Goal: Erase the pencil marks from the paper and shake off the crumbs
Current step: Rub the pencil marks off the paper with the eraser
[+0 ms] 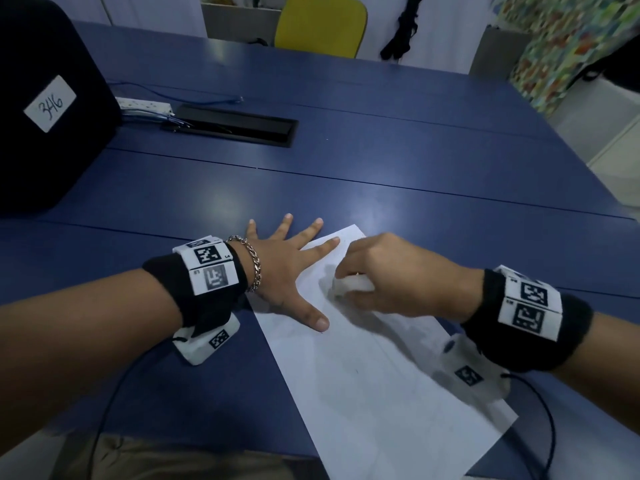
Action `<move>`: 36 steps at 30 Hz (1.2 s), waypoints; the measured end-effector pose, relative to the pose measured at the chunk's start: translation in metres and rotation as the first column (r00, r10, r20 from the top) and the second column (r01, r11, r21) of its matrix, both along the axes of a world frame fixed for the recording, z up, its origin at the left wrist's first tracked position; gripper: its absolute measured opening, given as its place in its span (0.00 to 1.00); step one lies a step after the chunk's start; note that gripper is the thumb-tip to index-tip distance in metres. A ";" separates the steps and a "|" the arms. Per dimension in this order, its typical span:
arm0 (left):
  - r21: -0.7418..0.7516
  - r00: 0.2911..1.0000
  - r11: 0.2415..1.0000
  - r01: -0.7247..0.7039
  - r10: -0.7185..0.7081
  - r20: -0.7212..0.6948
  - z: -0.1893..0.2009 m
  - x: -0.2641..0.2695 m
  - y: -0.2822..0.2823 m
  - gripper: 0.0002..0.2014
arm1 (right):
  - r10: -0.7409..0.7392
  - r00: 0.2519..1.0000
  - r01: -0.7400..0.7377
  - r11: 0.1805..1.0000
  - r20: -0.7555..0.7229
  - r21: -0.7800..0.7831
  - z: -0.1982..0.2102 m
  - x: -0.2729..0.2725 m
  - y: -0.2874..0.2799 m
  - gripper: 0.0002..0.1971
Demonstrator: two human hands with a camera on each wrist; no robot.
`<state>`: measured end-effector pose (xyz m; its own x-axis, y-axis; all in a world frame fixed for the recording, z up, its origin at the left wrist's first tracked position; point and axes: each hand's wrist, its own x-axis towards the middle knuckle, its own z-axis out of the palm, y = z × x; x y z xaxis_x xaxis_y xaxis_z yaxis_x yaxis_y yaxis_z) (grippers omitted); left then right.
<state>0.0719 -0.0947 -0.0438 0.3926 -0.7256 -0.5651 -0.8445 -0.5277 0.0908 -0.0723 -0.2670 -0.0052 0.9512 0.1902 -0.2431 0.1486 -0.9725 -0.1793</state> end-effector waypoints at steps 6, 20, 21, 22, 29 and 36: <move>0.022 1.000 1.000 -0.006 0.006 -0.010 0.003 -0.001 -0.001 0.71 | -0.163 0.972 0.173 0.984 0.170 -0.046 0.001 0.021 -0.031 0.11; 0.049 1.000 0.999 0.000 0.001 -0.013 0.006 -0.001 -0.002 0.71 | 0.062 0.996 -0.058 0.997 0.068 -0.057 -0.009 0.008 -0.007 0.16; 0.049 1.000 0.999 0.001 0.000 -0.013 0.006 -0.001 -0.002 0.71 | 0.078 0.996 -0.077 0.996 0.033 -0.051 -0.009 0.005 -0.004 0.15; 0.048 1.000 0.999 0.002 -0.002 -0.012 0.006 -0.001 -0.002 0.71 | 0.085 0.996 -0.084 0.995 0.028 -0.054 -0.007 0.006 -0.005 0.13; 0.038 1.000 0.999 0.001 0.000 -0.012 0.006 -0.001 -0.002 0.72 | -0.007 0.990 0.016 0.998 0.138 -0.064 -0.002 0.014 -0.012 0.09; 0.042 1.000 0.999 0.001 -0.001 -0.011 0.003 0.001 -0.002 0.71 | -0.096 0.989 0.103 0.993 0.115 -0.055 -0.005 0.023 -0.027 0.12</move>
<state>0.0726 -0.0962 -0.0409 0.3853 -0.7019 -0.5991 -0.8443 -0.5302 0.0782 -0.0495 -0.2936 -0.0105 0.9865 0.0812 -0.1424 0.0662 -0.9920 -0.1073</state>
